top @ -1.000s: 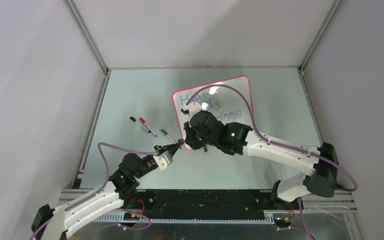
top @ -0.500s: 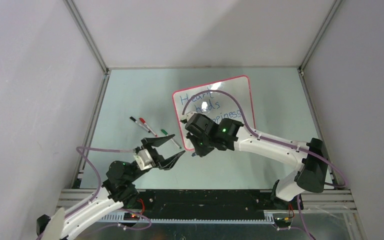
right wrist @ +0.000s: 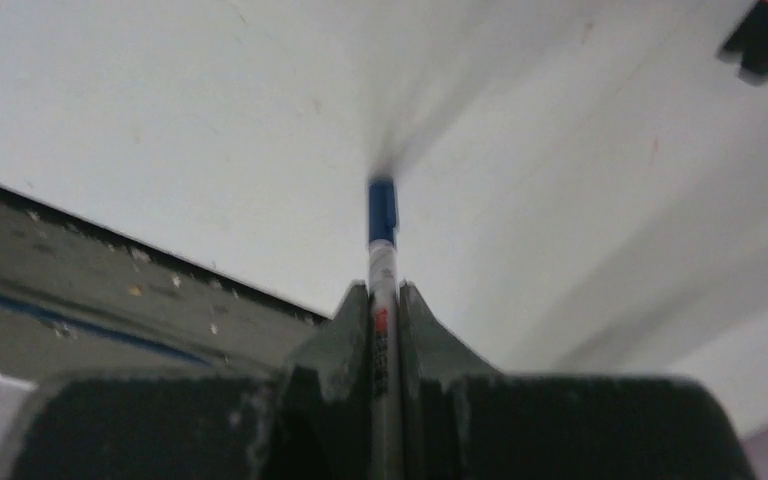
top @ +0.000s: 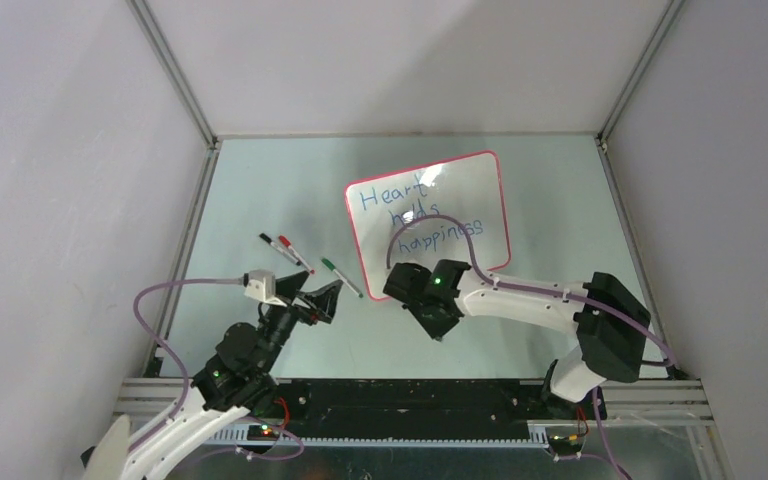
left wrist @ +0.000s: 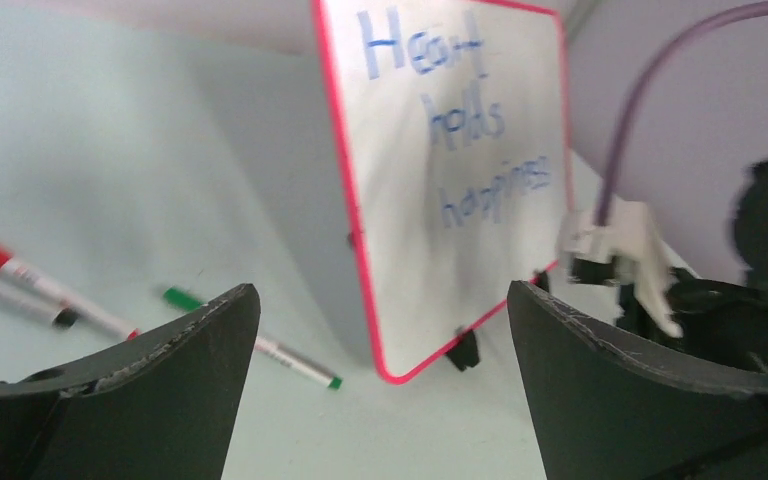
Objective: Write a sentence on the whiteboard
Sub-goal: Put down the whiteboard marker at the center of the board.
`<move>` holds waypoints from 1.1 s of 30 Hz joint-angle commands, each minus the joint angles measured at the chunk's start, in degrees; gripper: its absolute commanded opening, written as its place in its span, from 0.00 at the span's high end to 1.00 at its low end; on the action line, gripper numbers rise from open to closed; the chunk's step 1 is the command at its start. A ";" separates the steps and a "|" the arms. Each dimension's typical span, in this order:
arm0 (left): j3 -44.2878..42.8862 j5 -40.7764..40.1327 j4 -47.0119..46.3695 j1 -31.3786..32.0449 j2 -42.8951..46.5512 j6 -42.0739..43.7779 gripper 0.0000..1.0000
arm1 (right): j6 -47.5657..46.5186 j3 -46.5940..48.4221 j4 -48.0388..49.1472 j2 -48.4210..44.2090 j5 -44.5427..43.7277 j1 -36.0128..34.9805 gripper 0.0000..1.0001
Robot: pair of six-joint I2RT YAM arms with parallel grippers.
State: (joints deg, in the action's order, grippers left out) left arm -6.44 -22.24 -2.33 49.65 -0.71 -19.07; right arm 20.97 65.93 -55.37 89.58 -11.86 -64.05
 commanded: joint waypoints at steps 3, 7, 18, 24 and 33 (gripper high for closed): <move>-5.61 -15.99 11.80 0.10 -0.62 -9.71 0.01 | 1.64 -3.32 7.89 6.20 0.98 -0.22 1.00; -8.72 -21.03 18.07 0.06 -3.26 -13.54 0.01 | 0.70 -3.51 9.49 -3.35 2.78 1.52 1.00; -22.45 -39.09 42.35 -0.07 -10.09 -34.31 0.01 | 2.59 -12.54 43.44 -15.78 -1.52 -1.30 1.00; -33.51 -42.98 55.24 -0.02 -19.13 -40.49 0.01 | 1.43 -12.80 64.52 -8.09 -8.31 -3.55 1.00; -33.91 -41.97 53.21 -0.55 -17.23 -35.85 0.01 | -3.84 -1.26 73.64 7.25 -11.98 -3.60 0.95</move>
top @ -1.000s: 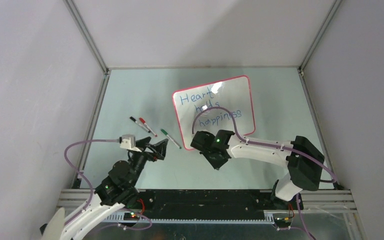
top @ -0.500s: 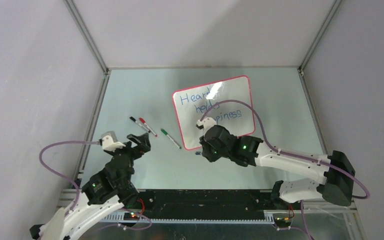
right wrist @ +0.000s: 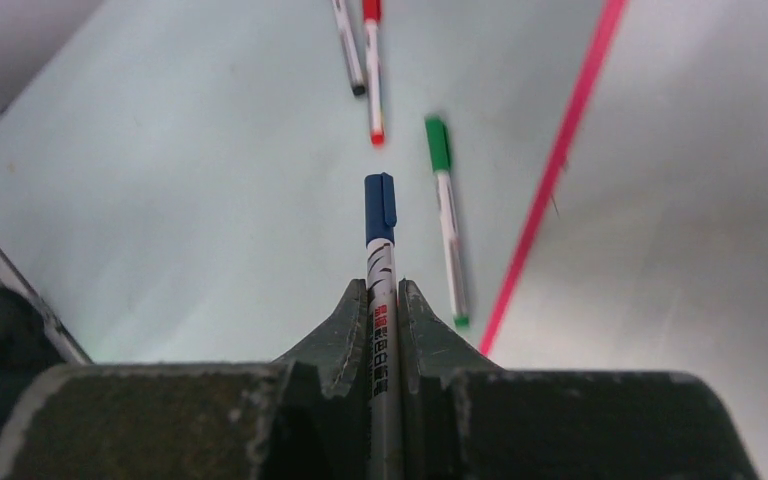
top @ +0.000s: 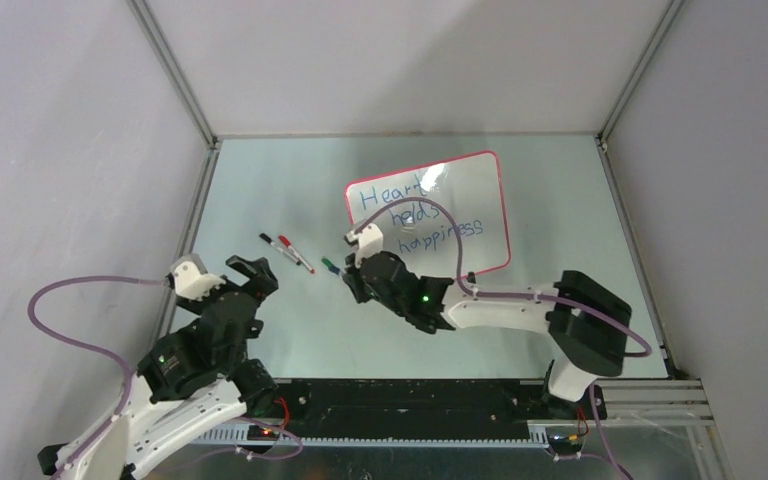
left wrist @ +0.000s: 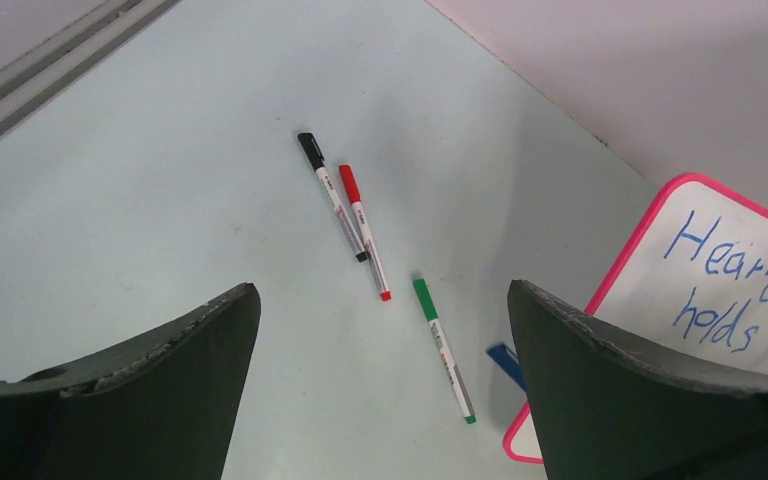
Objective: Write a sentence on the whiteboard
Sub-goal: Put down the whiteboard marker at the center of the board.
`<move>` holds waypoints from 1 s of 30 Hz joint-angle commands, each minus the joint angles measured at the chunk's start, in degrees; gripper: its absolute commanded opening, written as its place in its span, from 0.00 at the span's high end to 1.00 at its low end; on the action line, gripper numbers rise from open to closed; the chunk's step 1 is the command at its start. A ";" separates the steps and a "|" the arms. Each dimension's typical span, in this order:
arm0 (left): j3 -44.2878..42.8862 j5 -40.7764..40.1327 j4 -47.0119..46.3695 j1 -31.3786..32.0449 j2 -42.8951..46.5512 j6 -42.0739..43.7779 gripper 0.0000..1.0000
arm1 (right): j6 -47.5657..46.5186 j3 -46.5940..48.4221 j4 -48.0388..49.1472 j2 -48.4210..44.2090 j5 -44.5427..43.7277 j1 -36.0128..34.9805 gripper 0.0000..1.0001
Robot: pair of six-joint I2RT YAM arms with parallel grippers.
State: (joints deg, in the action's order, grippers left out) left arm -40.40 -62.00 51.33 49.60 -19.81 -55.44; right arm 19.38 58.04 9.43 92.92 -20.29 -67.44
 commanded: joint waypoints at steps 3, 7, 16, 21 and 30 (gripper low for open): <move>0.37 -1.49 -1.04 -1.65 1.78 1.72 0.01 | -2.25 8.55 9.35 7.29 -1.79 0.12 0.60; 1.49 0.87 -3.32 -3.85 0.34 4.08 0.01 | -1.30 12.35 5.28 7.50 0.59 0.75 0.03; 7.76 4.79 -22.00 -4.97 -4.61 21.15 0.01 | -0.45 7.15 -6.79 -11.25 -3.25 4.29 0.03; 11.51 7.16 -32.96 -7.91 -7.07 28.01 0.01 | 2.80 -4.65 -15.71 -27.39 -3.98 16.18 0.05; 16.63 28.95 -47.54 -33.42 -8.77 31.64 0.01 | -3.00 -23.39 -17.13 -48.34 -11.95 40.68 0.03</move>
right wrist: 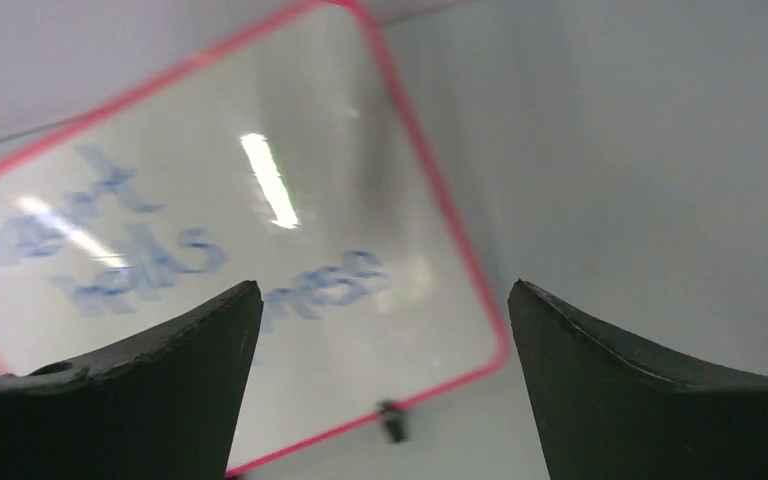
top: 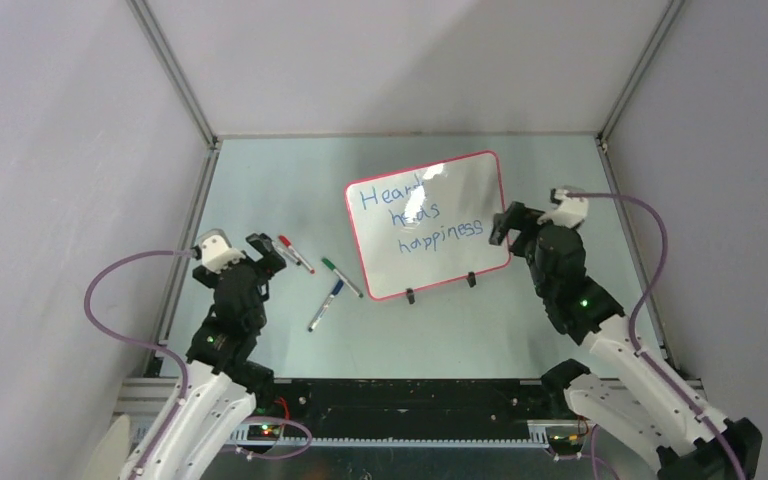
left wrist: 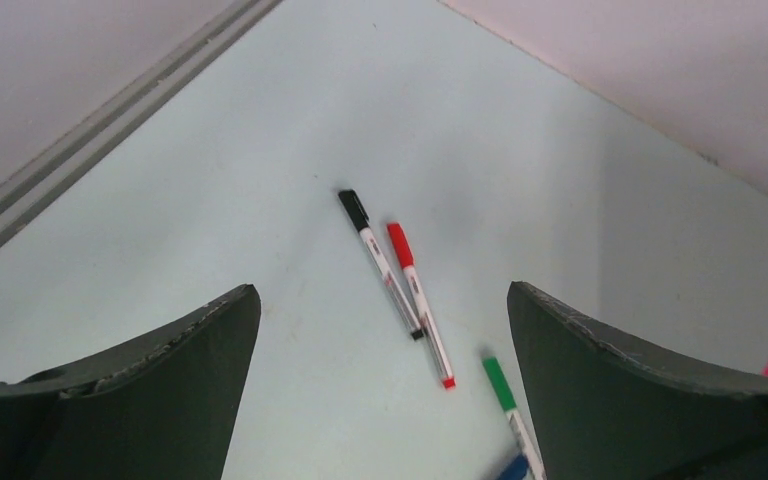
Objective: Write a sentence on the whiteboard
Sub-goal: Put down the whiteboard marker at the center of the board.
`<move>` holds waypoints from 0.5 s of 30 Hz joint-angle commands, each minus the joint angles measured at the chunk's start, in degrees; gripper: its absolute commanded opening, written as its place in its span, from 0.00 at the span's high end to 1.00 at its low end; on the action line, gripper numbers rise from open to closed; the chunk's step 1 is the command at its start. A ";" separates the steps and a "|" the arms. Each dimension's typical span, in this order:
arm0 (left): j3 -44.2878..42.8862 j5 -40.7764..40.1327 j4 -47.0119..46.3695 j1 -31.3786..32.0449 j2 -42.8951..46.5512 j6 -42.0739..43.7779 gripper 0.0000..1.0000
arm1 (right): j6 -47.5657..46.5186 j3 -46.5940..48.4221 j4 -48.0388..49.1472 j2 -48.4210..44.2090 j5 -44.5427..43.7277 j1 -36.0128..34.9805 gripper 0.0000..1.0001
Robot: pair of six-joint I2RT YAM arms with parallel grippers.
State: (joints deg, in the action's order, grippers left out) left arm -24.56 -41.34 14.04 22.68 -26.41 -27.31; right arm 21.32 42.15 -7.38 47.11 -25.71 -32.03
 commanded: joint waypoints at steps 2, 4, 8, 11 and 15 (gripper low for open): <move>2.29 9.66 -15.47 -10.22 -5.25 5.02 0.01 | -9.12 -13.21 8.37 -2.89 -9.39 8.66 0.03; 4.70 10.15 -22.12 -13.23 -8.67 6.67 0.01 | -10.99 -19.13 21.80 -2.65 -8.23 12.66 0.02; 12.59 11.09 -38.93 -17.11 -13.86 13.91 0.01 | -14.70 -33.13 48.59 0.27 4.59 24.72 0.04; 18.45 13.29 -57.24 -18.47 -18.39 20.69 0.01 | -17.70 -36.85 55.88 4.75 12.75 28.88 0.02; 19.74 18.12 -67.64 -20.17 -28.09 22.44 0.01 | -16.93 -37.34 64.44 14.34 10.60 29.82 0.01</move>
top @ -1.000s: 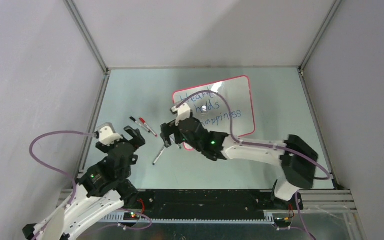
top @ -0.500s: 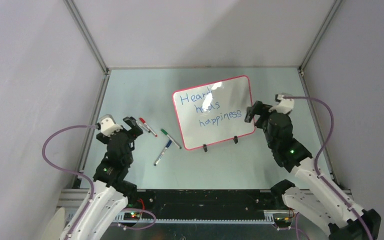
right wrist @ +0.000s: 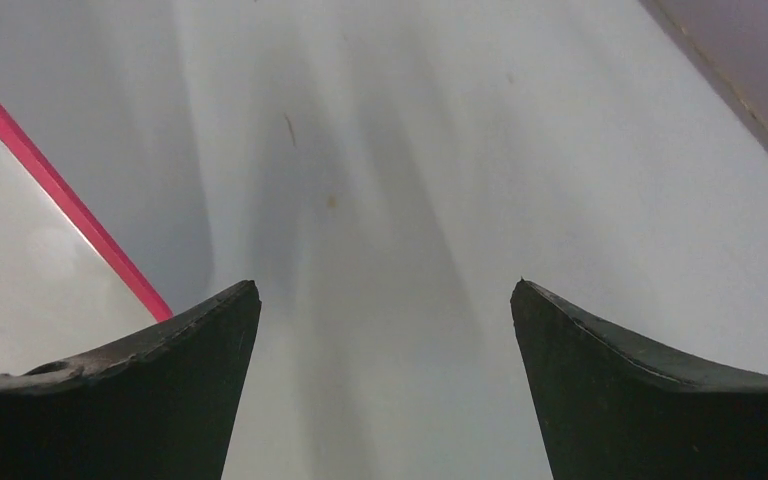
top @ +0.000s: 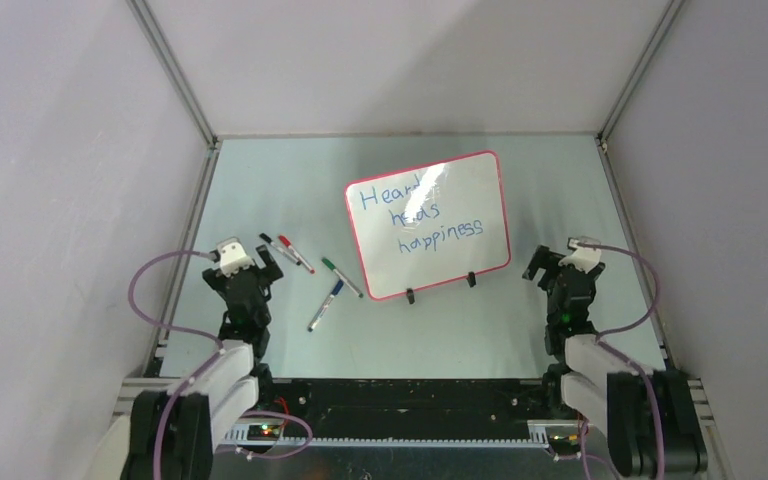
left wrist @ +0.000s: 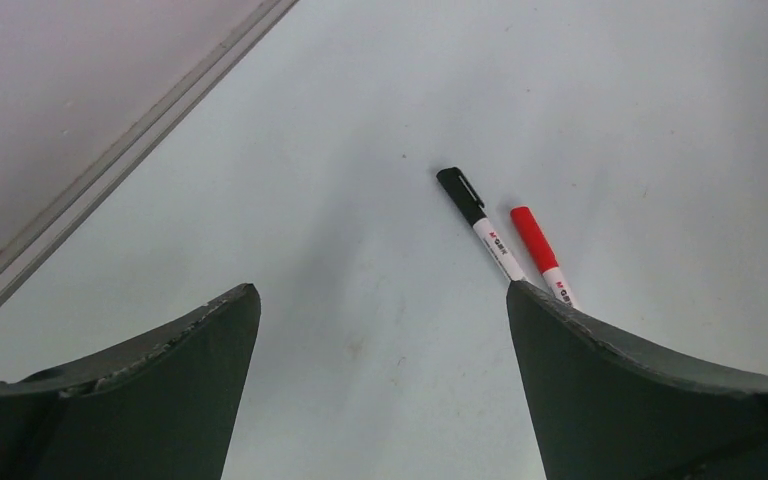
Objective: Write a sentence on the whiteboard
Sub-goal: Put down the whiteboard marker at the center of the board, then reset both arms
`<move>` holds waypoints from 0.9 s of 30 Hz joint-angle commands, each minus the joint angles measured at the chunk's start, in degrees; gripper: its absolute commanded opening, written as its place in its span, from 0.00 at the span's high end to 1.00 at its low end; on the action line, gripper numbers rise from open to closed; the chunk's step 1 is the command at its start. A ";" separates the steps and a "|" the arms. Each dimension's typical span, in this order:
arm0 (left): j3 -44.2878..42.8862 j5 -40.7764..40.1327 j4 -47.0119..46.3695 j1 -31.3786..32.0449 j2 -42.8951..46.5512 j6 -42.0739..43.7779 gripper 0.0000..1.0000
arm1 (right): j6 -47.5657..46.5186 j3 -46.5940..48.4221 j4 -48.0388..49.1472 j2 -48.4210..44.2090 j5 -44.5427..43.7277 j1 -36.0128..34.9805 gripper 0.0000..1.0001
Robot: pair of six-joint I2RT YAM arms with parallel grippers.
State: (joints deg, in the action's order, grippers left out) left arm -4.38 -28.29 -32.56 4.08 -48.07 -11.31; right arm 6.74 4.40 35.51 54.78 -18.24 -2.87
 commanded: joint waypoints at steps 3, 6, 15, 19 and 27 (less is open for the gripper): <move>-0.78 7.42 -24.73 -1.70 -10.21 10.33 0.05 | -1.04 1.54 30.41 16.46 5.78 1.85 0.02; 0.12 9.32 -41.93 -2.58 -23.98 12.32 0.08 | -2.54 5.18 28.61 22.01 7.27 1.48 0.03; -6.03 11.85 -28.87 -3.71 -23.82 11.76 0.01 | -2.20 9.02 21.54 22.92 10.05 2.35 0.01; -5.99 11.79 -28.98 -3.72 -23.87 11.75 0.01 | -2.50 9.13 21.58 22.90 10.02 2.35 0.01; -6.47 12.14 -28.36 -3.81 -24.07 11.75 0.01 | -2.57 9.13 21.59 22.94 9.84 2.27 0.01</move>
State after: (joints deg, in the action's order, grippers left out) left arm -9.34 -16.88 -59.31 0.82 -71.92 -0.47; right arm 5.28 12.27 55.42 77.52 -8.34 -0.73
